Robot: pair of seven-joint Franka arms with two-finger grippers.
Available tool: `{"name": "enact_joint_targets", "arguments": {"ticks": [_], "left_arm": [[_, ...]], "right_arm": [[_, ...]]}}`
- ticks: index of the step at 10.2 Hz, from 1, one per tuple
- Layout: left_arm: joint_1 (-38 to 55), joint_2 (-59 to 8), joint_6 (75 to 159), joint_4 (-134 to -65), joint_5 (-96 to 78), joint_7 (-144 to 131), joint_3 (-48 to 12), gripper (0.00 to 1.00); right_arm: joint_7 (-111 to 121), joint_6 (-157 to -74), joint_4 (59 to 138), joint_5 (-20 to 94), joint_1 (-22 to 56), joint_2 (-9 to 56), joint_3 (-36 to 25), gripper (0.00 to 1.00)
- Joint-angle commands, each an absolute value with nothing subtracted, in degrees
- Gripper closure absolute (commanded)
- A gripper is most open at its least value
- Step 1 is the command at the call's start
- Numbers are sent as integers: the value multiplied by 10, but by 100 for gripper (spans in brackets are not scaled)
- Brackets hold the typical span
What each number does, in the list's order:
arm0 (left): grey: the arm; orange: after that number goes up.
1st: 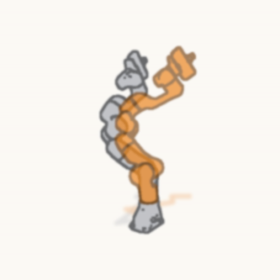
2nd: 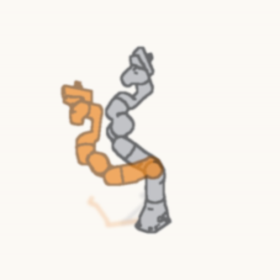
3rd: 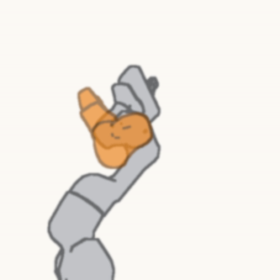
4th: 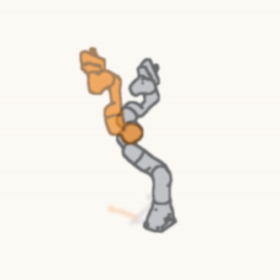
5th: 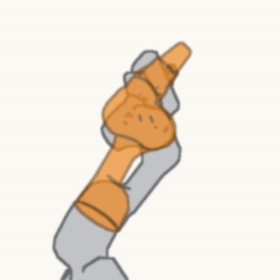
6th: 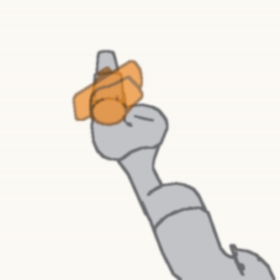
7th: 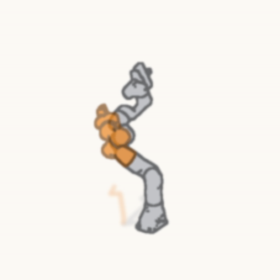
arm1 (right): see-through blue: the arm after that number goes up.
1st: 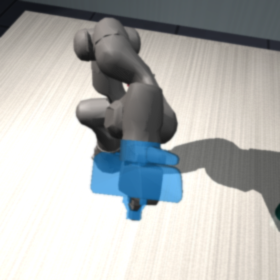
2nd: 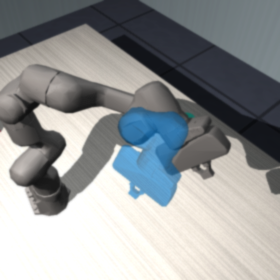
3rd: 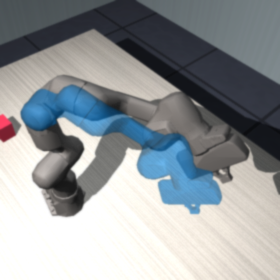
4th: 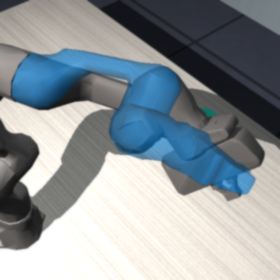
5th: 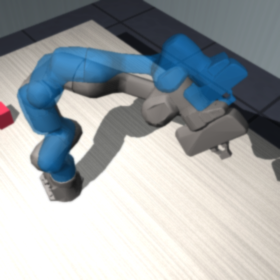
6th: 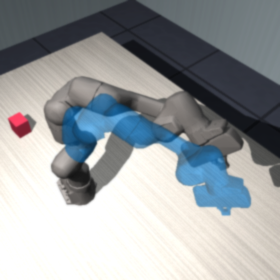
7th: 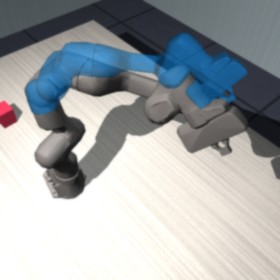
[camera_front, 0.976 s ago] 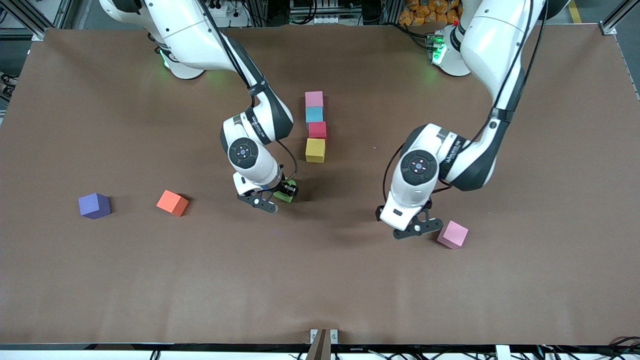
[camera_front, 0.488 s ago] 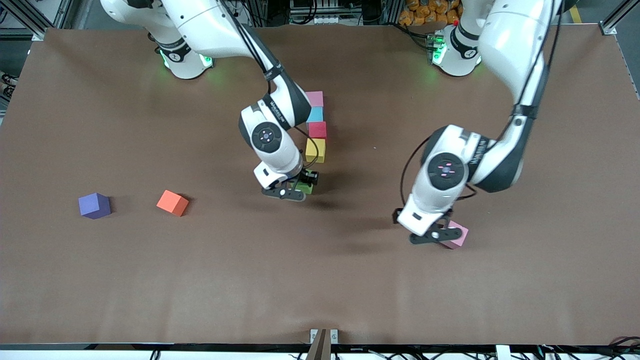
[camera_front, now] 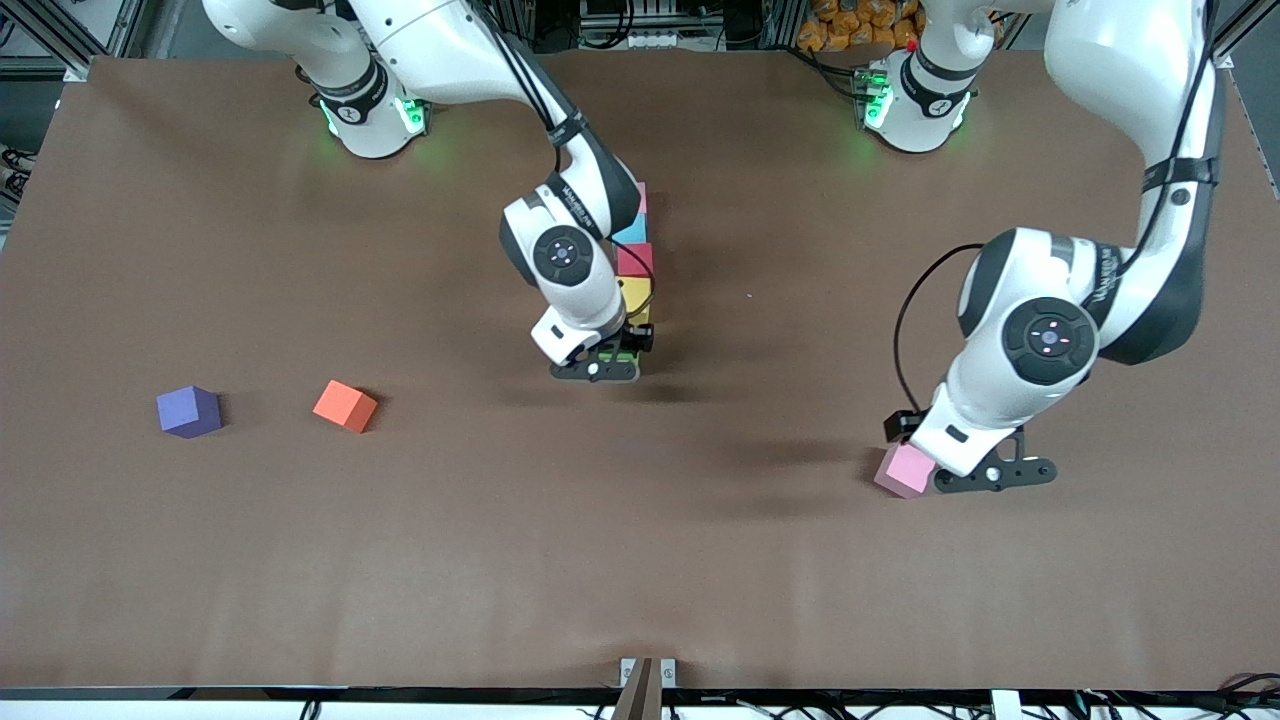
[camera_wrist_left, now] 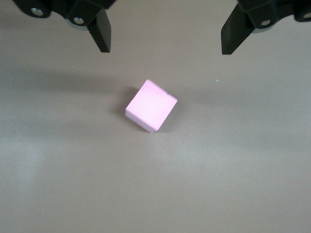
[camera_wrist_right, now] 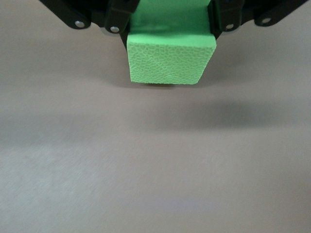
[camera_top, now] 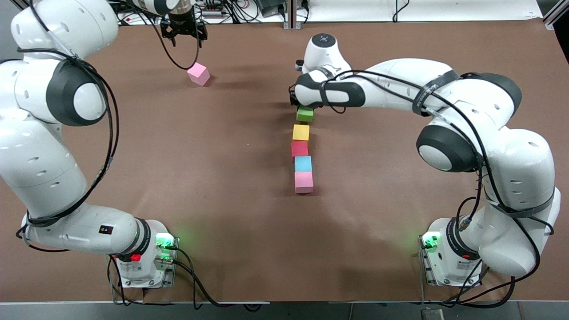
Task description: Arrange blocks into number 1
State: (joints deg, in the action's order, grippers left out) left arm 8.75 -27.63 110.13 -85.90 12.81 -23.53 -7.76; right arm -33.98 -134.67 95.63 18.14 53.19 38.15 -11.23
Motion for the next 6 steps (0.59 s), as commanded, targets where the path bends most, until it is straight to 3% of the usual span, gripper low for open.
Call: {"name": "enact_joint_targets", "arguments": {"ticks": [1, 4, 5, 6], "left_arm": [[59, -189, 1089, -939, 117, -189, -86, 0], [39, -90, 1093, -1032, 79, -145, -83, 0], [33, -55, 1093, -1055, 62, -140, -82, 0], [24, -18, 1092, -1075, 33, -115, -80, 0]], "right_arm": [[-336, -1344, 950, 175, 564, 397, -124, 47], [-336, -1341, 955, 171, 572, 396, -124, 44], [-336, -1341, 959, 171, 572, 396, -124, 36], [-340, -1341, 962, 170, 571, 391, -124, 0]]}}
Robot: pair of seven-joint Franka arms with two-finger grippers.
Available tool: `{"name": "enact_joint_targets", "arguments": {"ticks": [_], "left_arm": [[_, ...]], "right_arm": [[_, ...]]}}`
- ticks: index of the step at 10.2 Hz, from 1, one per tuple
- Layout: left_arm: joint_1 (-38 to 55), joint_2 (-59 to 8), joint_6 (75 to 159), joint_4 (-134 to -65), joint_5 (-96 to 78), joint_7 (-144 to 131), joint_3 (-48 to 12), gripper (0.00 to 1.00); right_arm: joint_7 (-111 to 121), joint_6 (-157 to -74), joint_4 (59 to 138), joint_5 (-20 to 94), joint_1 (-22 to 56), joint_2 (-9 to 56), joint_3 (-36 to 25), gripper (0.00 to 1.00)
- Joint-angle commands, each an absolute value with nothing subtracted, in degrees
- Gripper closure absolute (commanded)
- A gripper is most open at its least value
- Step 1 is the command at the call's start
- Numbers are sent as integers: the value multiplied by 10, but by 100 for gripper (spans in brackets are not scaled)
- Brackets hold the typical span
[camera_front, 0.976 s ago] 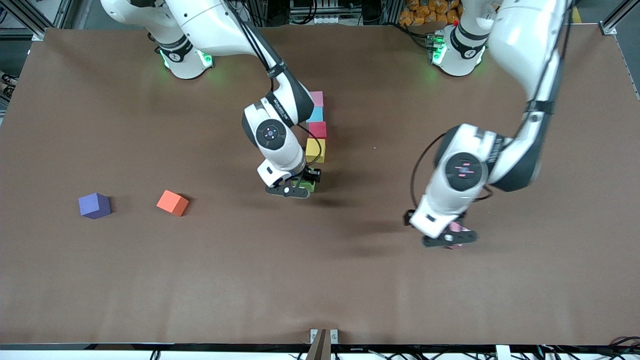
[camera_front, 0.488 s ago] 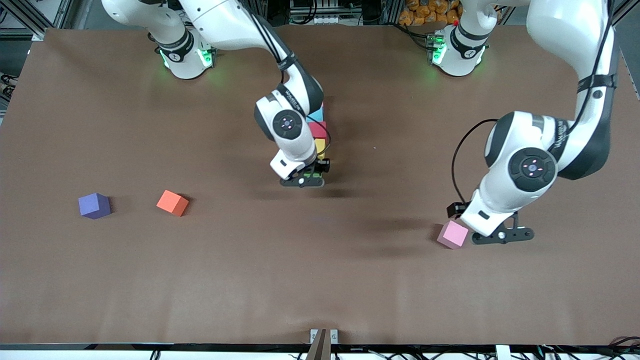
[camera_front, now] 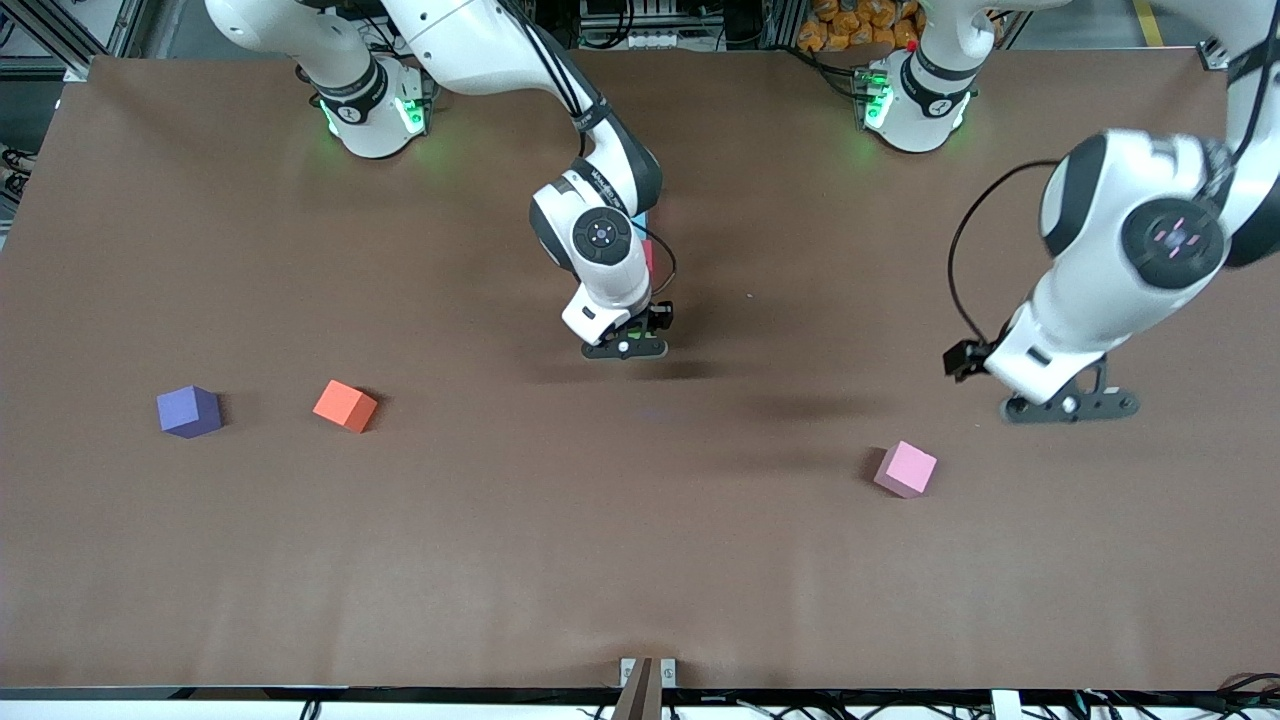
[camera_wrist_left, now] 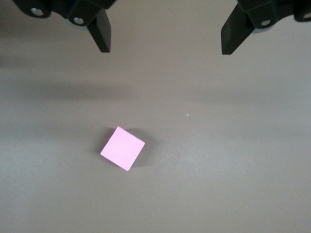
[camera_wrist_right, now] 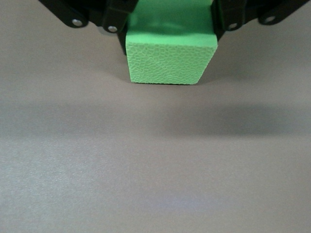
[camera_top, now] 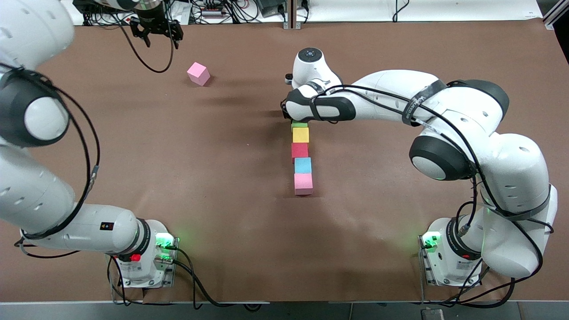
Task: Arrange blocks into number 1
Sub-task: 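Place green below yellow with the right gripper while the left gripper retracts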
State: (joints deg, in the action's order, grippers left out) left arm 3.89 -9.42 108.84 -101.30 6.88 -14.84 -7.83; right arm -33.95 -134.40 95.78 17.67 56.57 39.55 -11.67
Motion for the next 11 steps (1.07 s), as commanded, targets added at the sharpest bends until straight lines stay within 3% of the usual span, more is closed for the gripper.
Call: {"name": "enact_joint_targets", "arguments": {"ticks": [1, 4, 7, 11], "left_arm": [[15, 9, 1091, -1083, 12, -101, -80, 0], [15, 22, 1088, -1070, 11, -98, -80, 0], [20, 16, 1074, -1003, 11, -63, -81, 0], [19, 4, 944, -920, 19, -15, -84, 0]], "right_arm": [[-339, -1340, 962, 170, 565, 382, -124, 0], [-276, -1271, 955, 121, 517, 327, -124, 0], [-179, -1174, 950, 111, 464, 276, -124, 0], [-117, -990, 881, 18, 390, 214, -121, 0]]}}
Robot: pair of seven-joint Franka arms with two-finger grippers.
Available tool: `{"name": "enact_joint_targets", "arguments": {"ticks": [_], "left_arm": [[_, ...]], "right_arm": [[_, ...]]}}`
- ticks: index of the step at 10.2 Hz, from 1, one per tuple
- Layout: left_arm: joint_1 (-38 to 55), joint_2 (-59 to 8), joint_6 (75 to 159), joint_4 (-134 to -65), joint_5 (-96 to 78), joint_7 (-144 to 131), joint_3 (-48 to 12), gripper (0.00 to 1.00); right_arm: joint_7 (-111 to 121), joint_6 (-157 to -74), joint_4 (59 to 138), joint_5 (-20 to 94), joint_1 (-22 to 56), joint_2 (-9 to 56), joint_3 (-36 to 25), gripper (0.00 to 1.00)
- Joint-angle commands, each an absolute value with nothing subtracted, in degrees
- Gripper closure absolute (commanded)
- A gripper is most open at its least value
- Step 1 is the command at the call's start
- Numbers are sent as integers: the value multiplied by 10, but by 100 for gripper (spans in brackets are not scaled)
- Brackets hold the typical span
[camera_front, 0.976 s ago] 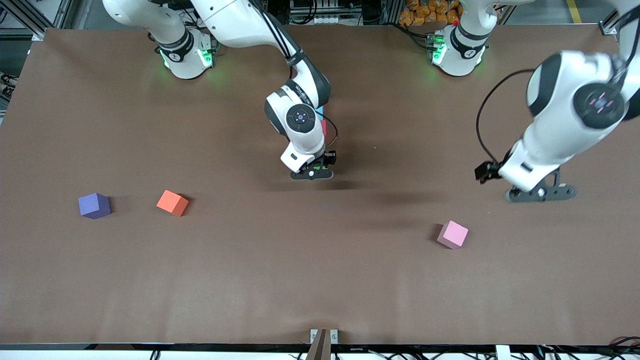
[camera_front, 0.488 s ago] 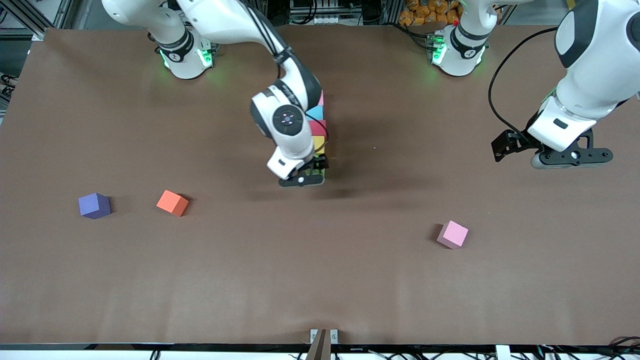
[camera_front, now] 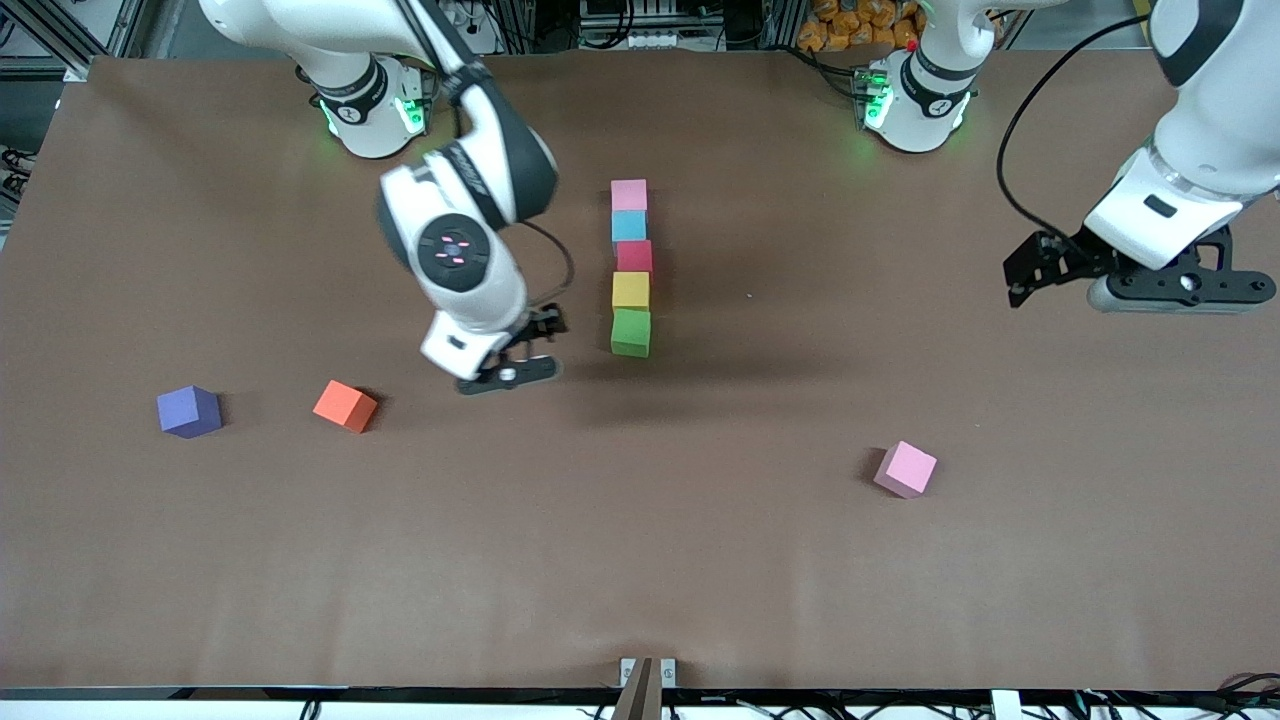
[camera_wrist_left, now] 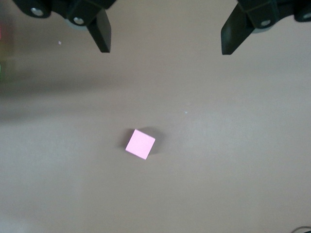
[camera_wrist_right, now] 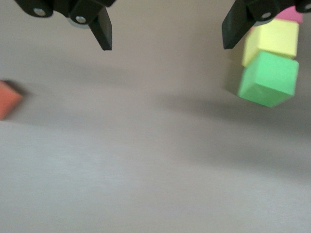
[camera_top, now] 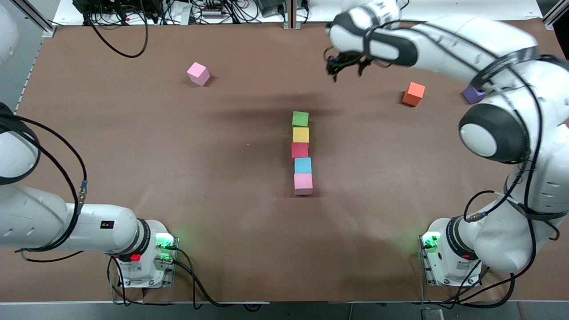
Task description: Arrange blocks into number 1
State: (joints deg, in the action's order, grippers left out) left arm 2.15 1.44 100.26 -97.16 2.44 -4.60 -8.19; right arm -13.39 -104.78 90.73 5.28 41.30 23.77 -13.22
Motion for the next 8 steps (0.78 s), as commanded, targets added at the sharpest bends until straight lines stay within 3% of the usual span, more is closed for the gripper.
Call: {"name": "enact_joint_targets", "arguments": {"ticks": [1, 4, 7, 8], "left_arm": [[19, 1, 913, -896, 17, -14, -84, 0], [21, 7, 906, -886, 11, -24, -86, 0], [18, 18, 906, -886, 11, -25, -89, 0], [19, 19, 906, -885, 11, -25, -88, 0]], "right_arm": [[-115, -968, 860, -11, 369, 195, -120, 0], [-117, -956, 854, -39, 284, 125, -99, 0], [-124, -957, 854, -38, 73, 65, 40, 0], [-120, -951, 858, -37, 44, 49, 48, 0]]}}
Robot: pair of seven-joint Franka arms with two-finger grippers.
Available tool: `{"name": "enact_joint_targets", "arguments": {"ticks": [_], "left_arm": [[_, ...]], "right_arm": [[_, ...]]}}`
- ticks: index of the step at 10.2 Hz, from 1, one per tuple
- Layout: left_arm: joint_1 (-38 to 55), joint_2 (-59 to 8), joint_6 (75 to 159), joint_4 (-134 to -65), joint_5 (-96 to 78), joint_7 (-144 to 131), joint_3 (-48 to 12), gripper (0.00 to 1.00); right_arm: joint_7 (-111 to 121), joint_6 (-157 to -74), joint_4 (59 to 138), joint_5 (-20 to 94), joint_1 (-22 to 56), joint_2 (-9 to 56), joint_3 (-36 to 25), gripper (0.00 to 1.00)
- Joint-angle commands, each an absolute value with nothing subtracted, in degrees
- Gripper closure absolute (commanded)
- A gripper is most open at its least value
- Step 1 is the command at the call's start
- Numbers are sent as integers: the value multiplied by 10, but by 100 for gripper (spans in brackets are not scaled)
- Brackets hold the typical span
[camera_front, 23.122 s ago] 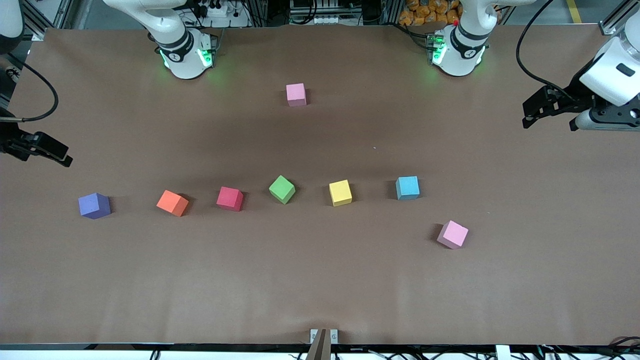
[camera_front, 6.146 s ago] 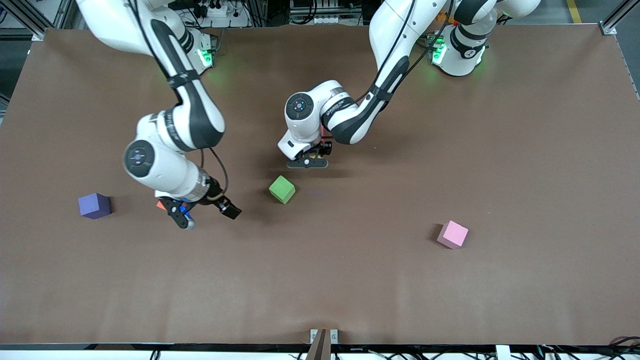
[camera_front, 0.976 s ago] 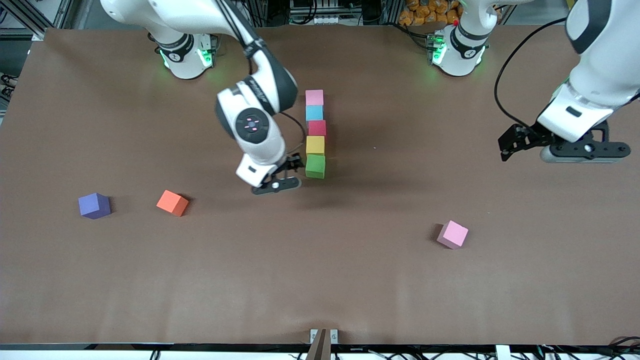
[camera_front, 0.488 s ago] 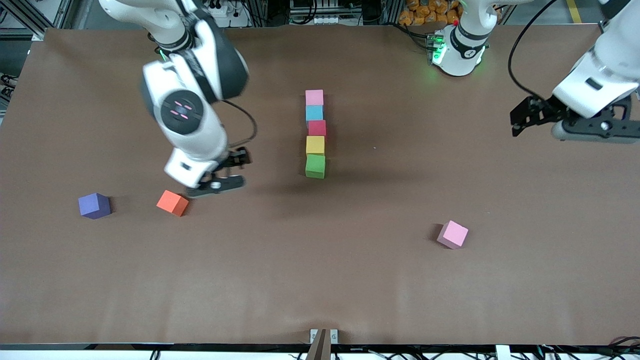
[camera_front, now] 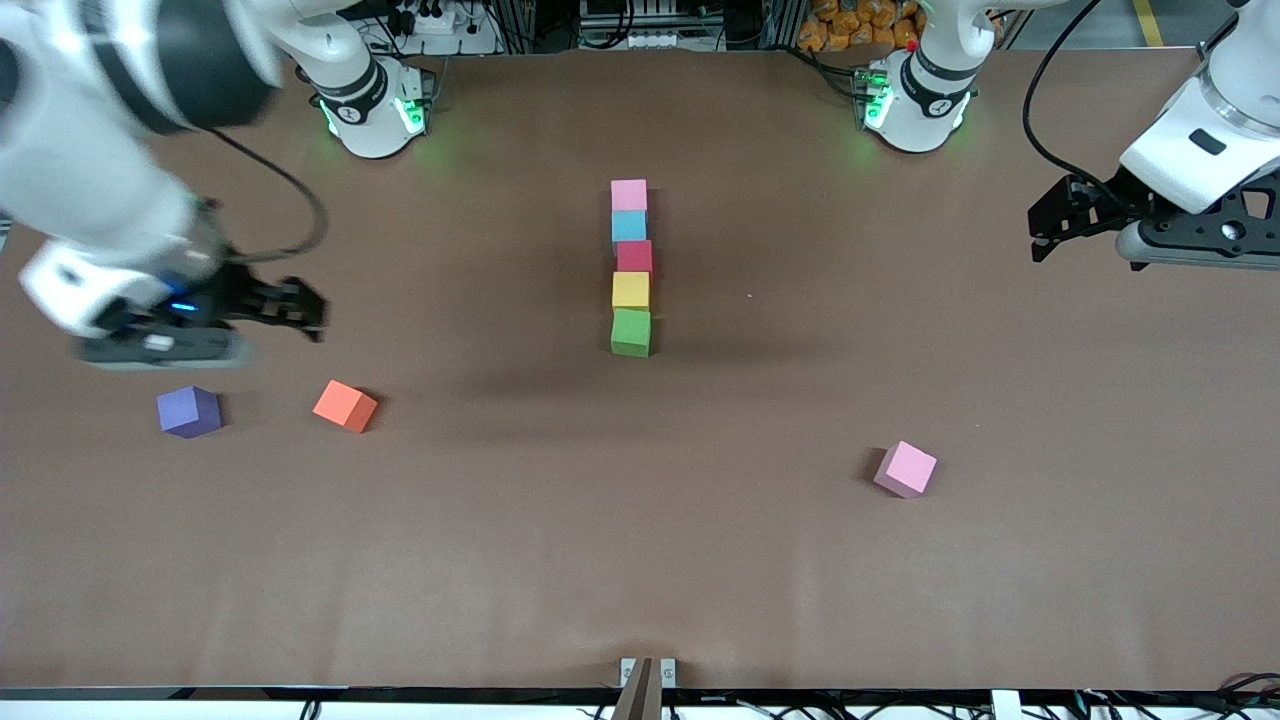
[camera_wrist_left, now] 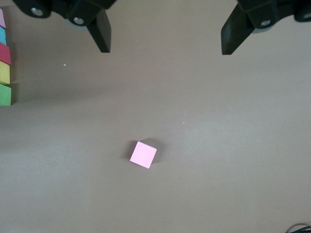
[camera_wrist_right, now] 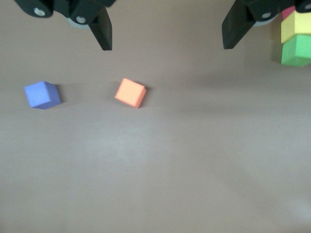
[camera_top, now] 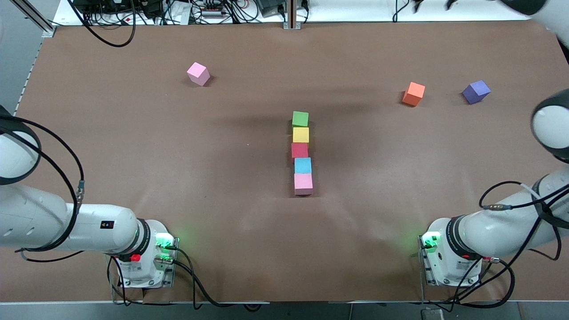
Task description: Arrange blocks into number 1
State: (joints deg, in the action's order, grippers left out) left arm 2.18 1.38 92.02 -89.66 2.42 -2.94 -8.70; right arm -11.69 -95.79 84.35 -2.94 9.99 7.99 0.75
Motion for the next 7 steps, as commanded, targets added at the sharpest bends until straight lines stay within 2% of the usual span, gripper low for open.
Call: {"name": "enact_joint_targets", "arguments": {"ticks": [1, 4, 6, 7], "left_arm": [[18, 20, 905, -885, 11, -25, -88, 0], [18, 25, 893, -886, 11, -25, -86, 0], [18, 25, 893, -886, 11, -25, -86, 0], [16, 25, 893, -885, 11, -25, -85, 0]], "right_arm": [[-121, -936, 858, -35, 28, 36, 47, 0], [-121, -915, 873, -34, -5, 12, 39, 0], [-86, -899, 875, 28, -2, 12, -22, 0], [-56, -896, 876, 33, 1, 11, -31, 0]]}}
